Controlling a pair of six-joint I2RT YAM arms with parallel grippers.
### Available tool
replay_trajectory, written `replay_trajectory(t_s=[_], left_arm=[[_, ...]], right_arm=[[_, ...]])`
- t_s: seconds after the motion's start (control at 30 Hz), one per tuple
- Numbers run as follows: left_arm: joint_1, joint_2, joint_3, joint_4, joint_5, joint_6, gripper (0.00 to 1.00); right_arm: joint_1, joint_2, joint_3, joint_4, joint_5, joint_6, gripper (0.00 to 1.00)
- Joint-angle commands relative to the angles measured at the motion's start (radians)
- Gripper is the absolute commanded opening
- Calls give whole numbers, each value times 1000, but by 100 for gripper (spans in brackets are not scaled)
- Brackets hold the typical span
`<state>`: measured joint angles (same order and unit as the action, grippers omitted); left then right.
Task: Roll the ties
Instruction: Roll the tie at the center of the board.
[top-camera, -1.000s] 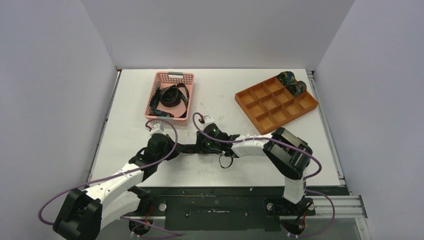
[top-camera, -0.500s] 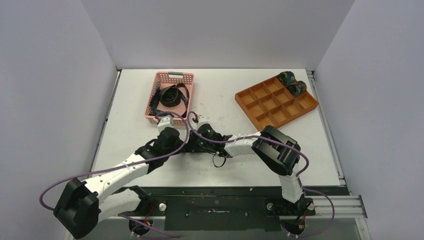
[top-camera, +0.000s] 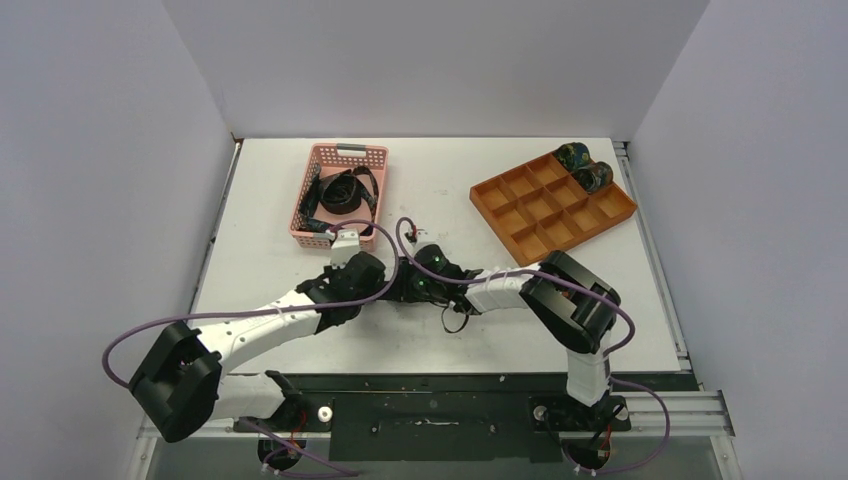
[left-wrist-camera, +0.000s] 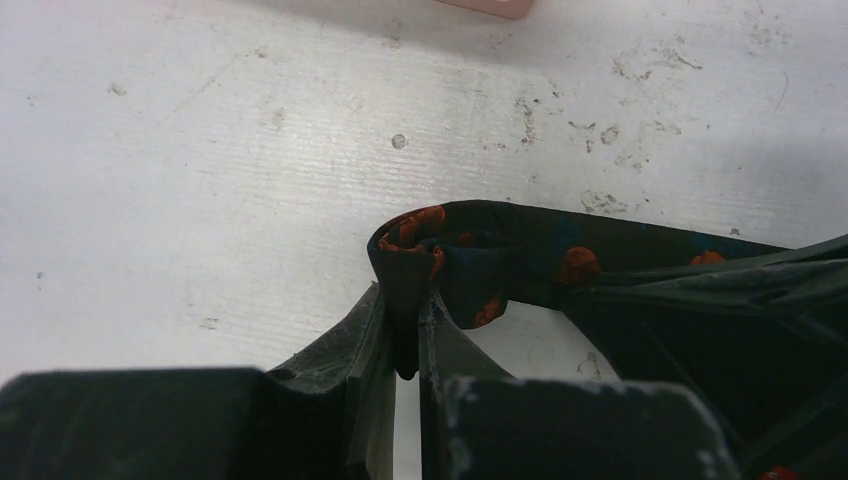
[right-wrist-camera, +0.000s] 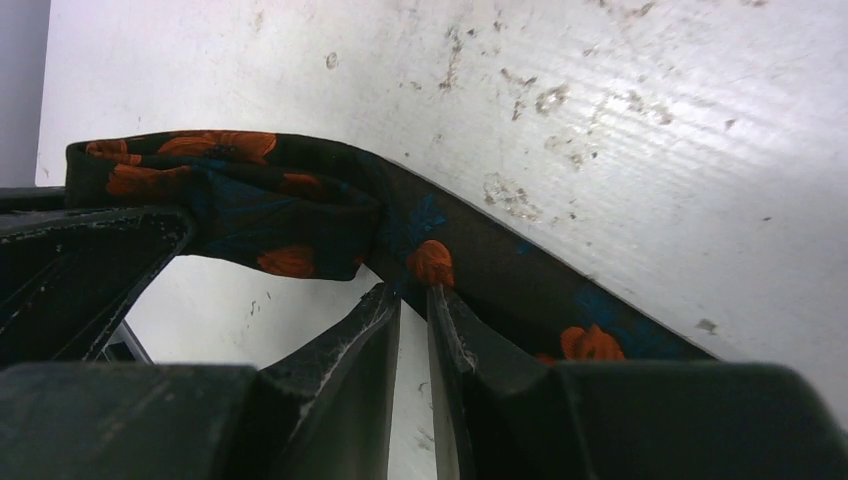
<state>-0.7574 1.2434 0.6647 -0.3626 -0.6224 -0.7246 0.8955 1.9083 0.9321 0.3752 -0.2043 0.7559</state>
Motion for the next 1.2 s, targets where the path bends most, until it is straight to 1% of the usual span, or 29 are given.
replay_trajectory(t_s=[0.0, 0.1, 0.37, 0.5, 0.7, 0.77, 0.83, 0.97, 1.17], left_arm=[[-25, 18, 62, -32, -100, 23, 0], [-39, 23, 75, -37, -106, 21, 0], [-76, 62, 110, -24, -102, 12, 0], [-87, 80, 104, -9, -109, 0, 0], [-97, 84, 101, 11, -149, 0, 0], [-101, 101, 115, 7, -165, 12, 0], [-102, 115, 126, -3, -175, 14, 0], [-106, 120, 128, -5, -178, 10, 0], [-124, 104, 123, 9, -161, 6, 0]], right_arm=[[-19, -69, 2, 8, -10, -4, 19], [-24, -49, 16, 46, -47, 15, 18], [-20, 72, 58, 144, -154, 94, 15], [-18, 122, 85, 157, -219, 107, 14], [-43, 29, 5, 129, -148, 70, 15], [-47, -16, -10, 99, -97, 45, 15], [-57, -33, -11, 96, -88, 44, 15], [-62, 13, 36, 126, -146, 65, 14], [-58, 123, 99, 184, -224, 145, 14]])
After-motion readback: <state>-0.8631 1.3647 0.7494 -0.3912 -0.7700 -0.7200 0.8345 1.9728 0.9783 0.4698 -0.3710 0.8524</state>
